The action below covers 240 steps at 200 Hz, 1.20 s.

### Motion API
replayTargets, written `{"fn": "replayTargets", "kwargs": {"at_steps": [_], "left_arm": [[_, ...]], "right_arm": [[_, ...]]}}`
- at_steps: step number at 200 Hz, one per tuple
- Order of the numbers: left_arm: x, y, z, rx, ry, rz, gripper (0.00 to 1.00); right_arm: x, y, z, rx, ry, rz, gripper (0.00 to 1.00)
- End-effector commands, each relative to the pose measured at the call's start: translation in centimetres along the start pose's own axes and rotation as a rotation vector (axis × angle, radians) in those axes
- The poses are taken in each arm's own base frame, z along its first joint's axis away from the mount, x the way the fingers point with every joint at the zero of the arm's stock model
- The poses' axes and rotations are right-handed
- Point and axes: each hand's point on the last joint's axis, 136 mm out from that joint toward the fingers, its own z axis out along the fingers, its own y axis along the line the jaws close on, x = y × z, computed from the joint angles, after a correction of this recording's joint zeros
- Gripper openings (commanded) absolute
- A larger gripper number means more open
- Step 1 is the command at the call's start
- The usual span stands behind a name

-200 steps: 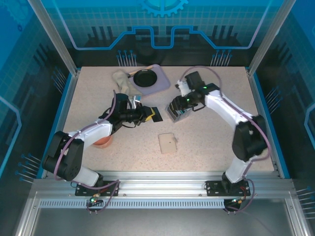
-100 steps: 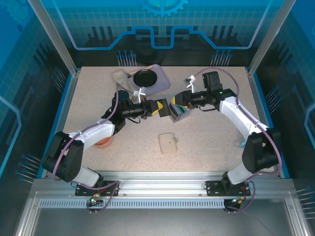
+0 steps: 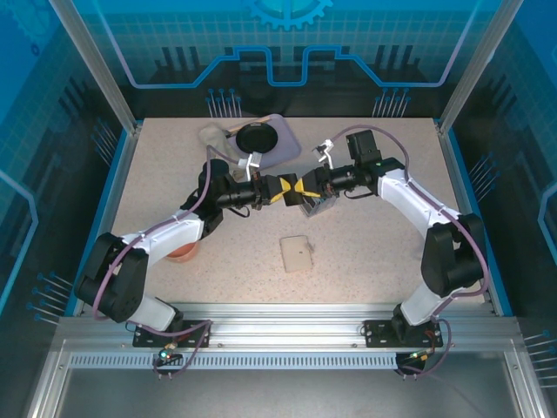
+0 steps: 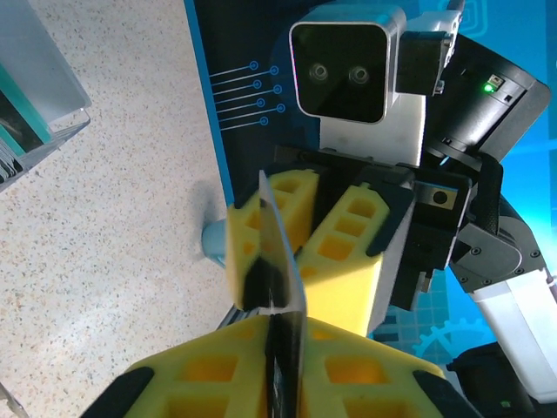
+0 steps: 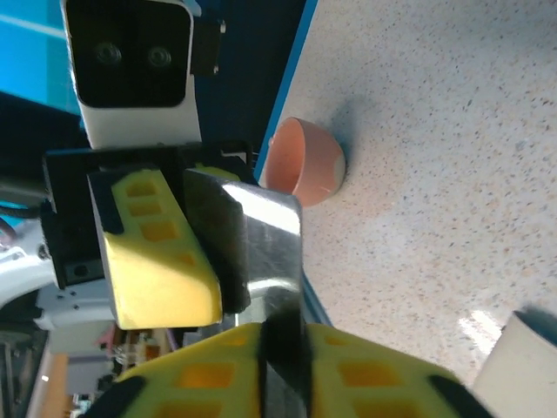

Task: Put the credit cards into the card holder
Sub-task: Pass the credit card, then open the card holder at the bottom-center of the table.

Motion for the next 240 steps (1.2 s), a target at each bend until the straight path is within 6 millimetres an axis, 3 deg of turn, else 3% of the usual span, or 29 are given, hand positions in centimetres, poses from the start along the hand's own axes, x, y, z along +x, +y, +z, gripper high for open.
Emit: {"fn": "replayTargets", "kwargs": {"at_steps": [1, 21, 36, 62, 93, 116, 154, 188, 197, 240], "left_arm": [[-0.3, -1.9, 0.2, 0.032, 0.009, 0.053, 0.21], [-0.1, -0.5, 0.2, -0.027, 0.008, 0.034, 0.29], [0.0, 1.2, 0.0, -0.102, 0.003, 0.003, 0.53], [0.7, 5.4, -1.2, -0.307, -0.017, -0.044, 0.71], [2.9, 9.2, -3.1, -0.504, -0.011, -0.062, 0.72], [5.5, 11.1, -3.8, -0.641, 0.033, -0.047, 0.73], [8.7, 13.9, -3.7, -0.715, 0.065, -0.093, 0.73], [10.6, 15.4, -2.5, -0.749, 0.119, -0.111, 0.71], [11.0, 15.7, -2.1, -0.760, 0.135, -0.112, 0.71], [11.8, 17.0, -1.3, -0.789, 0.149, -0.130, 0.69]], "right_arm": [[-0.6, 0.8, 0.0, -0.017, -0.010, -0.030, 0.10], [-0.6, 0.3, -0.7, 0.020, -0.041, -0.036, 0.04], [-0.5, -0.5, -1.4, 0.060, -0.067, -0.028, 0.01], [0.6, -3.1, -2.5, 0.220, -0.100, 0.000, 0.00], [4.0, -7.9, -3.2, 0.556, -0.101, -0.012, 0.00], [7.0, -10.1, -3.0, 0.748, -0.089, -0.047, 0.01], [10.2, -11.5, -1.2, 0.795, -0.054, -0.053, 0.01], [10.6, -12.2, -0.9, 0.814, -0.035, -0.059, 0.01], [11.6, -13.2, -0.9, 0.831, -0.015, -0.042, 0.01], [10.8, -10.7, -0.9, 0.771, -0.067, -0.072, 0.02]]}}
